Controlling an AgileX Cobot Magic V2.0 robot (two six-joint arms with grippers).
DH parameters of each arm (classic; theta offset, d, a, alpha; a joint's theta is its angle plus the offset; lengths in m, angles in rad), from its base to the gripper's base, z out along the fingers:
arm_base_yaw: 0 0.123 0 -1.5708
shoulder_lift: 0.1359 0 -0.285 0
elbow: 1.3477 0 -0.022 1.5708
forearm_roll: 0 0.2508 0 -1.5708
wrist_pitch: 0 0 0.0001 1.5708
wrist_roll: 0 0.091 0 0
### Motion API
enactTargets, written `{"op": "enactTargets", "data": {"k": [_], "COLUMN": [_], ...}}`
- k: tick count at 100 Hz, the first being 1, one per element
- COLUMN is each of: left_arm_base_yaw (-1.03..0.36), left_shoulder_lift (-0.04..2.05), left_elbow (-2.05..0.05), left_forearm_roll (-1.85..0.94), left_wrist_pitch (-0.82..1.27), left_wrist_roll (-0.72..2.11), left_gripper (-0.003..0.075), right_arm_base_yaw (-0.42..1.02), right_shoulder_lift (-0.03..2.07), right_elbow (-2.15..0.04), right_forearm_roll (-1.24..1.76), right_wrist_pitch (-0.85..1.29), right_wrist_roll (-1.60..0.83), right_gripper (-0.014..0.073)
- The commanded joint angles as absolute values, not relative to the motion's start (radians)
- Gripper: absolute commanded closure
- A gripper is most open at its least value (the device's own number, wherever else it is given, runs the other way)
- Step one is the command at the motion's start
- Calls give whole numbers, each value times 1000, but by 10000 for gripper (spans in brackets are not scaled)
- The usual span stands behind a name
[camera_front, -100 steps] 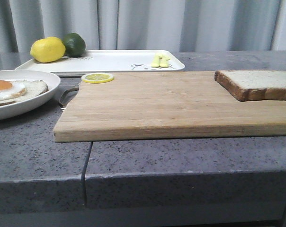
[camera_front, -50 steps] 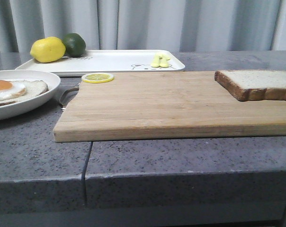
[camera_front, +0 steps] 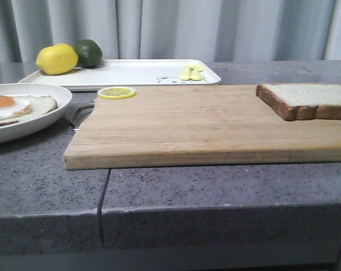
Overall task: Place bread and move sandwich to tray
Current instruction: 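Move the right gripper above the bread slice on the cutting board, then lower the right gripper and close it on the bread slice's crust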
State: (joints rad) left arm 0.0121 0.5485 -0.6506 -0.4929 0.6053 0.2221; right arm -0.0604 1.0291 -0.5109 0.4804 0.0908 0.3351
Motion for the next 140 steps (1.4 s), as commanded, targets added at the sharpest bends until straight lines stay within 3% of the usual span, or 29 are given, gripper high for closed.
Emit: {"op": "enactTargets", "data": {"k": [1,140], "left_arm_base_yaw": [14,14], "left_shoulder_lift": [557,557], "left_elbow": [-686,-686], "left_forearm_roll": [-519,-514], "left_wrist_pitch": [542,542], "left_wrist_roll": [221,221], "left_gripper": [351,351], "right_arm_base_yaw": [-68,-68], "right_shoulder_lift": [1047,1134], "right_elbow": [-547,-545], "right_forearm_roll": [501,574], "right_wrist_pitch": [5,-35], "right_wrist_roll": [338,339], "right_gripper": [153,153]}}
